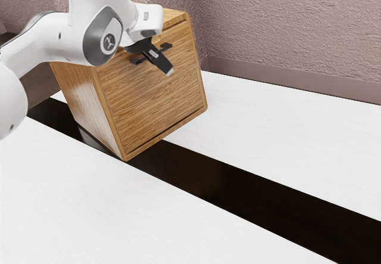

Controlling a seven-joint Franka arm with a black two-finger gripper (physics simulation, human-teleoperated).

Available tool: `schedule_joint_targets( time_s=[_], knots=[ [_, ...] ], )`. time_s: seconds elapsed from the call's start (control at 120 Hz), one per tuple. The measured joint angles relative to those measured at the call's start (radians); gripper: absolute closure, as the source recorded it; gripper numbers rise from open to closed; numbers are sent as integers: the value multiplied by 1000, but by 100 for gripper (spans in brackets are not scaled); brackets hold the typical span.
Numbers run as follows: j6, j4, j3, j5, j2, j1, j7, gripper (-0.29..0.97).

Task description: Pull the drawer handle with one arm to open the drawer

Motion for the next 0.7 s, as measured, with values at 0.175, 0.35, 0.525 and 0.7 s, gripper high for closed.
schedule_joint_targets(
  time_s=[0.175,0.35,0.525,0.7],
  knots=[
    [1,-2,-1,0,-3,-22,0,-1],
    [1,-29,-2,-1,-20,-41,-1,2],
    [1,-50,-2,-1,-57,-68,-1,6],
    [-2,-56,4,1,-81,-76,-1,2]
  ],
)
